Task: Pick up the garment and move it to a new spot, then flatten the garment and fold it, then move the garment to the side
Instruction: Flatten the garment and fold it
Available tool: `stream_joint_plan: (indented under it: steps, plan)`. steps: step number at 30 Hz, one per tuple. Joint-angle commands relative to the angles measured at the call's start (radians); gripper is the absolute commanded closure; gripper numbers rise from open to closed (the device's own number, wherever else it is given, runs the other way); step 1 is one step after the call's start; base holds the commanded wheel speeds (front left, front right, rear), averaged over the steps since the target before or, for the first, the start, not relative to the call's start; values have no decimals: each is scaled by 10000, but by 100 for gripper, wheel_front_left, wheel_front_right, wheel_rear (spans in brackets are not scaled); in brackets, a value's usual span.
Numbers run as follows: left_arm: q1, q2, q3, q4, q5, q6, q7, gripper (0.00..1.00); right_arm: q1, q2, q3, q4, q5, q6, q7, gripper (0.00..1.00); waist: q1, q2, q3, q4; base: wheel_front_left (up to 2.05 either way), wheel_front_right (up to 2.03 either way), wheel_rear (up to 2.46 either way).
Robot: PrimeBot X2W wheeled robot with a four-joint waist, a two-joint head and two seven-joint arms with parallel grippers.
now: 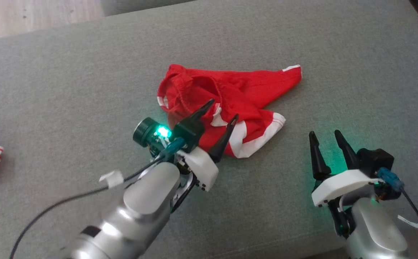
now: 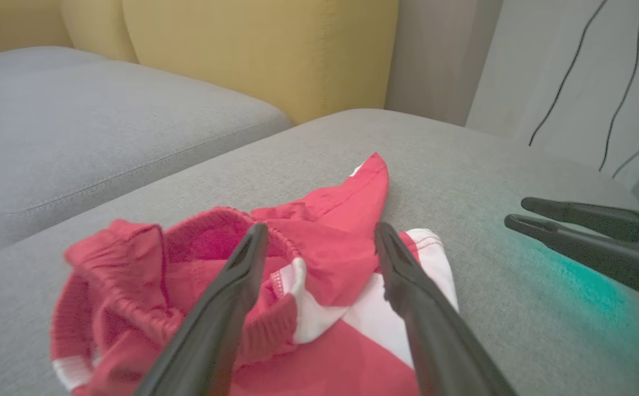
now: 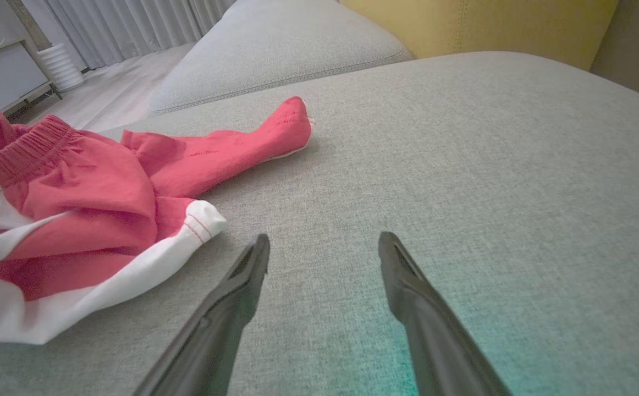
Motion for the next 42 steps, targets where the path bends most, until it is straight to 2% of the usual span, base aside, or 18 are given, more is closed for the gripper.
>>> stream_joint_plan:
  steps: [1,5,6,8,10,11,12,13,14,15,21,30,35,42]
  plan:
    - [-563,41,2,-80,-147,114,143,0,-382,44,281,-235,53,-7,-110,0,-2,0,35,-64,0,0,0]
    - [-890,41,-450,275,-674,467,522,0,-393,44,392,-159,130,-7,-110,0,-2,0,13,-131,0,0,0]
    - [-931,41,-554,347,-791,529,574,7,-408,44,415,-148,164,-7,-110,0,-2,0,12,-127,0,0,0]
    - [-930,41,-772,515,-1029,610,709,50,-427,44,426,-133,215,-7,-110,0,-2,0,-16,-78,0,0,0]
    - [-905,41,-874,584,-1165,621,780,53,-435,44,431,-122,235,-7,-110,0,-2,0,-28,-43,0,0,0]
    - [-879,41,-984,656,-1282,613,844,62,-442,44,432,-114,255,-7,-110,0,-2,0,-41,7,0,0,0]
    - [-855,41,-1066,709,-1402,616,858,65,-452,44,448,-109,261,-7,-110,0,-2,0,-52,53,0,0,0]
    - [-833,41,-1140,759,-1505,630,833,78,-457,44,459,-102,272,-7,-110,0,-2,0,-70,101,0,0,0]
    - [-812,41,-1204,804,-1600,657,779,95,-454,45,456,-98,280,-7,-110,0,-2,0,-92,166,0,0,0]
    - [-784,41,-1242,838,-1706,697,702,100,-451,45,456,-95,282,-7,-110,0,-2,0,-112,228,0,0,0]
    - [-603,41,-1360,1057,-2283,843,69,100,-336,45,459,-75,314,-7,-110,0,-2,0,-383,700,0,0,0]
    - [-39,41,-712,798,-2867,1113,-669,100,108,45,528,-374,329,-7,-110,0,-2,0,-1030,1687,0,0,0]
    - [629,140,108,261,-2685,1240,-685,100,316,45,498,-379,331,-7,-111,0,-2,0,-1236,2325,0,0,0]
    - [1792,627,1497,-772,-2326,1456,-688,100,325,45,450,-111,154,-7,-111,0,-2,0,-1207,2850,0,0,0]
